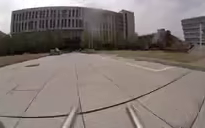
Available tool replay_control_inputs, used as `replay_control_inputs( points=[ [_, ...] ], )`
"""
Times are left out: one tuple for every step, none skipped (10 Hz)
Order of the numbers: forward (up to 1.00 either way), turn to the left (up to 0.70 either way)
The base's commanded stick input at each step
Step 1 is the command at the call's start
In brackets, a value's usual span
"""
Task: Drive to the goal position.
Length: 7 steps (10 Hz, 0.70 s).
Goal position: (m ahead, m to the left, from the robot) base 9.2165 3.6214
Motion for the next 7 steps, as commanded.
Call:
replay_control_inputs(
  points=[
    [0.7, 0.0],
    [0.7, 0.0],
    [0.7, 0.0],
    [0.7, 0.0],
    [0.7, 0.0],
    [0.7, 0.0],
    [0.7, 0.0]
  ],
)
